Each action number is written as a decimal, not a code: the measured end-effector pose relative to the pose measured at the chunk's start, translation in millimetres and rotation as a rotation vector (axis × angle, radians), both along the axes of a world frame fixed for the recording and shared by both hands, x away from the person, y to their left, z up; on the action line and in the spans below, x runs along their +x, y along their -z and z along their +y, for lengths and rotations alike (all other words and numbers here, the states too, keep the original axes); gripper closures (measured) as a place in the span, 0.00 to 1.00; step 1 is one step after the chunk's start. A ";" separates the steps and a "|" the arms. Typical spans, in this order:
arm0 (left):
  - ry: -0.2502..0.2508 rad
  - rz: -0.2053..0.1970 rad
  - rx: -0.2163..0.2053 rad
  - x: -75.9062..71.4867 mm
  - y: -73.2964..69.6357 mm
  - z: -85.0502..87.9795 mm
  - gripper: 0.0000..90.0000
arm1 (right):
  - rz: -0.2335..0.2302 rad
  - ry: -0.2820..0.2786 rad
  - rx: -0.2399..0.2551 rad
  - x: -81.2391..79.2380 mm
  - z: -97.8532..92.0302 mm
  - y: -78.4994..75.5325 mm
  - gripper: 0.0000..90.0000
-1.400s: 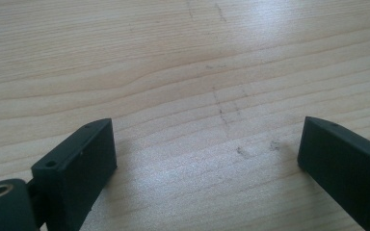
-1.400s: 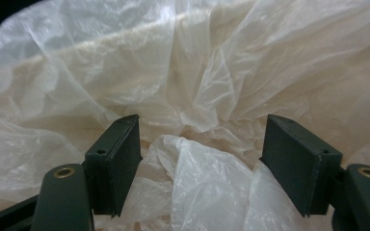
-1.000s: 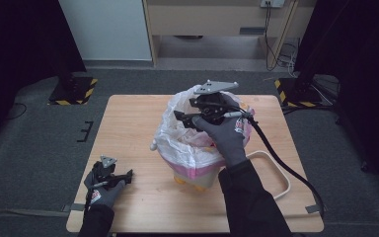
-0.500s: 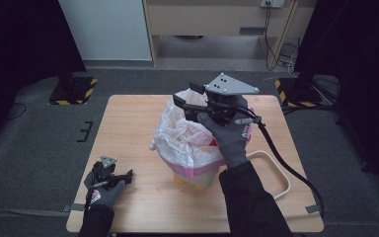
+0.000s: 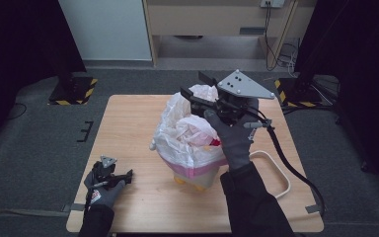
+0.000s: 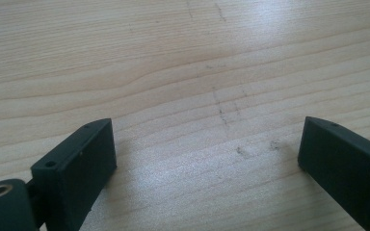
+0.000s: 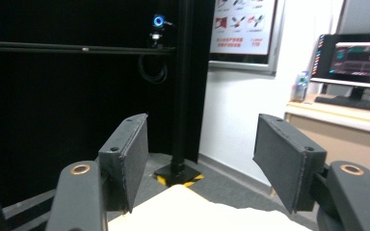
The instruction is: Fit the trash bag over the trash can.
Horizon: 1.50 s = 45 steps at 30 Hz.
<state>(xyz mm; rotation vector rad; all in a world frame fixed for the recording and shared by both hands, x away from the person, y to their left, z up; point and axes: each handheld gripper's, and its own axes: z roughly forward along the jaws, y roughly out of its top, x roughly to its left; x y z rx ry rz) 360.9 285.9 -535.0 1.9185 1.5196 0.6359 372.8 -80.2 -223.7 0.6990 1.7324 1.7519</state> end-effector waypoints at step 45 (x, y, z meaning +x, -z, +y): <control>-0.003 0.000 0.003 0.0 0.3 -0.5 0.06 | -0.008 0.357 0.094 -25.8 -148.9 50.9 0.33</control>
